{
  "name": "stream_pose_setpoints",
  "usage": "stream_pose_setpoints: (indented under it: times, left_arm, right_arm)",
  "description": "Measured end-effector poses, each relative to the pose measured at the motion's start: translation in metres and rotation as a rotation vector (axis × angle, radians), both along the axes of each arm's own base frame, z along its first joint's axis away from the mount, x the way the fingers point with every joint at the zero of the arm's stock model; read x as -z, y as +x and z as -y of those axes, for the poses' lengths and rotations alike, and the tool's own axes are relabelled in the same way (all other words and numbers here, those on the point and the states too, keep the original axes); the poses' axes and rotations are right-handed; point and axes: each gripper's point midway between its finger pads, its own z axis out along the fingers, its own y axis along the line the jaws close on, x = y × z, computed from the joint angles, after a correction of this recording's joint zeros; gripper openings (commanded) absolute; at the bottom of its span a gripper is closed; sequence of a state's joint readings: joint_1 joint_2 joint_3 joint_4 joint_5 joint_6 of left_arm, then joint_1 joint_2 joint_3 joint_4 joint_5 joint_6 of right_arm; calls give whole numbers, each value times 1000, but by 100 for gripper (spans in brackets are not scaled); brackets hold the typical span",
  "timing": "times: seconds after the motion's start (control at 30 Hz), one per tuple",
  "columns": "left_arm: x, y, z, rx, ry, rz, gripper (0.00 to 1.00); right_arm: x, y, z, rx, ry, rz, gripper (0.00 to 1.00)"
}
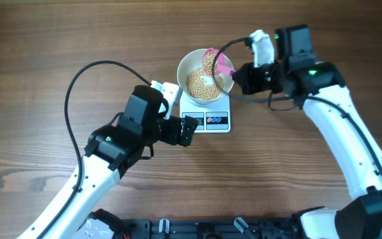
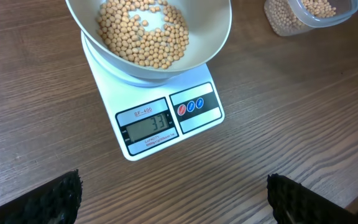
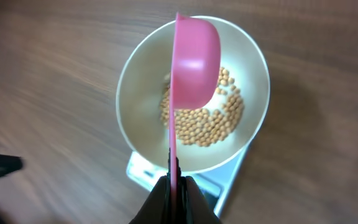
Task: Scoop item into bowl and weigh 150g on scale
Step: 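Tilt the scoop to pour soybeans into the bowl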
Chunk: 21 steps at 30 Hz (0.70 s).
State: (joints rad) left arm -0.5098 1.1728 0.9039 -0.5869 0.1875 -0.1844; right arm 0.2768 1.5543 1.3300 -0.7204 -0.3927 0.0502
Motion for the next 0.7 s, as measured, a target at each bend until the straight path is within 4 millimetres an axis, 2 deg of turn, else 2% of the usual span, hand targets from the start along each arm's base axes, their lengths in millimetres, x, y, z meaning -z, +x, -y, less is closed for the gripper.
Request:
stream_pose_setpoints:
  times: [0.2, 0.3, 0.47, 0.7]
  left_arm:
    - [0, 0, 0, 0, 0, 0, 100]
    - [0, 0, 0, 0, 0, 0, 100]
    - [0, 0, 0, 0, 0, 0, 100]
    - [0, 0, 0, 0, 0, 0, 100]
  right_arm:
    - [3, 3, -9, -48, -184, 121, 4]
    - [-2, 5, -10, -58, -242, 178, 4]
    - [-13, 7, -6, -74, -311, 251, 4]
    - [-19, 7, -1, -123, -441, 332, 4]
